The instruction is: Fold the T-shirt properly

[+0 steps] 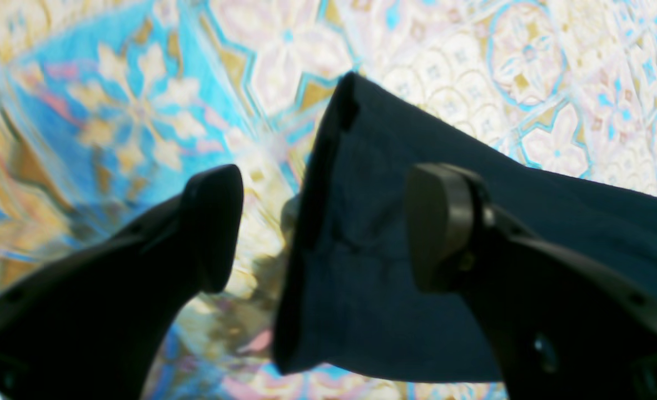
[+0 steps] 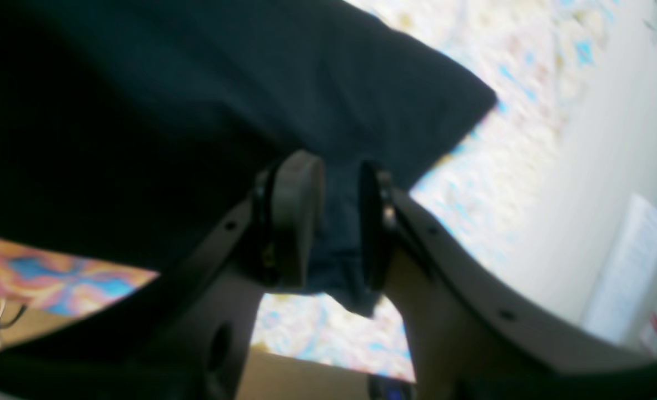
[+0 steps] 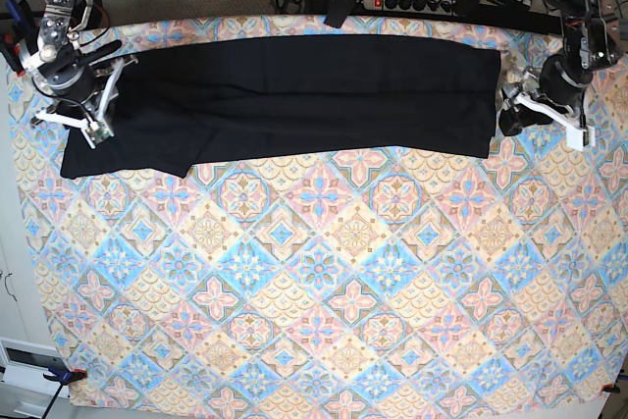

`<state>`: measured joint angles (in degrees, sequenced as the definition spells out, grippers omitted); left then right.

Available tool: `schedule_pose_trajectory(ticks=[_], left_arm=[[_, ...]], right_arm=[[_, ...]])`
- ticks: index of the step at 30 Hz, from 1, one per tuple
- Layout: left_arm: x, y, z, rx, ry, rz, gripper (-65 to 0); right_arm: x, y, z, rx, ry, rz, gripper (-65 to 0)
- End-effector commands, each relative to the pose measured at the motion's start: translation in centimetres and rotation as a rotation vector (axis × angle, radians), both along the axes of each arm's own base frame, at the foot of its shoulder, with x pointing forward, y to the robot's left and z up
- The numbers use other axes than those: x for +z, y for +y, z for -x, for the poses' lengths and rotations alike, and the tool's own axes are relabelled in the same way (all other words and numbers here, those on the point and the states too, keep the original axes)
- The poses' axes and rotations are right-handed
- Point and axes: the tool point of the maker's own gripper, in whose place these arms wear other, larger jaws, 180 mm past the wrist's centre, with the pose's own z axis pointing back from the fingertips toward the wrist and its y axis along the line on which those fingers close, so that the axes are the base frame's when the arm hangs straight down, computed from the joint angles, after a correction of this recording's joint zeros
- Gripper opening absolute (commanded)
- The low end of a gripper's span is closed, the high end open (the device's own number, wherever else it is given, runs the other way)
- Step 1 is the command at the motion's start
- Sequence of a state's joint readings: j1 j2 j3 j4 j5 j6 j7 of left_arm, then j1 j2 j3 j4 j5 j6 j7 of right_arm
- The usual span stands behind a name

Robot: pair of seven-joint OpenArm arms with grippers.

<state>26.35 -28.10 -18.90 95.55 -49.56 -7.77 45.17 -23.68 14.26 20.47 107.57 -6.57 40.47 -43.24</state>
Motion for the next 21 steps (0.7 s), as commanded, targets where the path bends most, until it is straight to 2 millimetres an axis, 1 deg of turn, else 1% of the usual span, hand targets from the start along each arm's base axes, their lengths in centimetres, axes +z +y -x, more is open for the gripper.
schedule_pose_trajectory(ticks=[1,3,4,6,9,11,13,15,16,19,21], left_arm=[[0.2,0.9,0.1,-0.012,0.026,-0.019,-20.2],[-0.5,1.6,0.6,-0.018,0.082,-0.023,-19.9],[-0.7,1.5,0.5,-0.022,0.096,-0.016,-19.8],[-1.5,0.7,0.3,-0.053,0.126,-0.004,-19.7],[-2.5,-0.4,0.5,-0.11,0.165,-0.025,-19.7],[-2.7,-1.2,-0.2,-0.142,0.162,-0.04,-19.7],[-3.2,-2.5,-0.4,-0.174,0.167,-0.041,-19.7],[-3.7,-3.2,-0.6,-0.189,0.173,-0.045,-19.7],[-4.0,-3.2,-0.5,-0.191,0.183,-0.048,-19.8],[-5.8,-3.9,0.0,-0.186,0.23,-0.019,-20.1],[-6.8,-3.5,0.5,-0.167,0.261,-0.012,-20.1]], right_arm=[[0.8,-0.1,-0.6,0.009,-0.029,0.009,-49.7],[0.6,0.4,-0.6,0.024,-0.024,0.003,-49.7],[0.5,0.7,-0.7,0.028,-0.024,-0.001,-49.7],[0.4,1.2,-0.7,0.042,-0.02,-0.007,-49.7],[0.1,2.0,-0.8,0.061,-0.014,-0.019,-49.8],[-0.1,2.5,-0.7,0.057,-0.014,-0.033,-49.8],[-0.2,2.6,-0.7,0.057,-0.014,-0.036,-49.8],[-0.2,2.6,-0.7,0.057,-0.014,-0.036,-49.8],[-0.2,2.6,-0.7,0.057,-0.014,-0.036,-49.8],[-0.1,2.4,-0.7,0.051,-0.016,-0.034,-49.8],[0.0,2.3,-0.7,0.05,-0.017,-0.032,-49.8]])
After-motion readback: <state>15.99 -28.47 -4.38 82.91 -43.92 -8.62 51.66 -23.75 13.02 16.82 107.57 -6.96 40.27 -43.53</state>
